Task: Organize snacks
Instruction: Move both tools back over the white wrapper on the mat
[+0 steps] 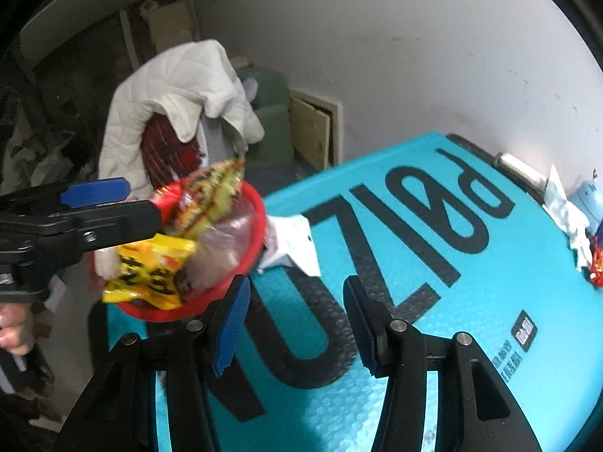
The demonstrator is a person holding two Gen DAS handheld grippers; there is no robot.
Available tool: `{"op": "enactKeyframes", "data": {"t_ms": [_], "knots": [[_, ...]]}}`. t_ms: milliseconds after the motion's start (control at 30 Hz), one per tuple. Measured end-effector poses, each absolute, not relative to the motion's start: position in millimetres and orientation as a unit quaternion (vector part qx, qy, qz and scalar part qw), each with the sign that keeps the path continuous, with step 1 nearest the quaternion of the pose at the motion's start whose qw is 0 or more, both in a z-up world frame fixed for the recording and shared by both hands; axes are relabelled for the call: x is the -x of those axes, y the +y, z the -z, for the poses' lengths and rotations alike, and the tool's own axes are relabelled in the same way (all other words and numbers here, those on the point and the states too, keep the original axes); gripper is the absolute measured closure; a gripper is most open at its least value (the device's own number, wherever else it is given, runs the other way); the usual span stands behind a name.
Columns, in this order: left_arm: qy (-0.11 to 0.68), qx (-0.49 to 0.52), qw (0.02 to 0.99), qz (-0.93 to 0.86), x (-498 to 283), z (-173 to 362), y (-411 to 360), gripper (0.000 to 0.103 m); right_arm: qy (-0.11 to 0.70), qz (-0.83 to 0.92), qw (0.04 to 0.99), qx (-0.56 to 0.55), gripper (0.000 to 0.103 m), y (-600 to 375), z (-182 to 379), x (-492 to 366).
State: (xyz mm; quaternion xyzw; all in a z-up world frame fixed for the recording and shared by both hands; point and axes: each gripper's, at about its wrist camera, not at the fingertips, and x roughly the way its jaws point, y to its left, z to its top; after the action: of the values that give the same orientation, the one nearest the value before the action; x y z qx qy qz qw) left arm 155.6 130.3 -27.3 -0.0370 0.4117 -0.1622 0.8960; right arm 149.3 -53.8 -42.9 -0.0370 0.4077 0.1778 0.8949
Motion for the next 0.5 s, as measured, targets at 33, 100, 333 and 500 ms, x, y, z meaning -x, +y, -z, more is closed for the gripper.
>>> {"op": "enactKeyframes", "data": {"t_ms": [33,100,333,500], "knots": [[0.419,0.049,0.891,0.166,-158.2,31.6,130.2,0.025,0.413,-0.179,0.892,0.038,0.052,-53.9,47.3,-152.9],[0.421,0.055,0.890,0.167,-161.0,36.0,128.9,0.025,0.418,-0.188,0.888,0.042,0.052,-52.4,54.3,-159.0],[0.415,0.026,0.898,0.143,-172.4,42.1,118.9,0.025,0.441,-0.205,0.871,0.067,0.052,-45.4,79.9,-185.3],[0.412,0.010,0.901,0.135,-177.4,45.1,111.0,0.025,0.446,-0.213,0.865,0.084,0.059,-42.5,93.2,-202.9]]}}
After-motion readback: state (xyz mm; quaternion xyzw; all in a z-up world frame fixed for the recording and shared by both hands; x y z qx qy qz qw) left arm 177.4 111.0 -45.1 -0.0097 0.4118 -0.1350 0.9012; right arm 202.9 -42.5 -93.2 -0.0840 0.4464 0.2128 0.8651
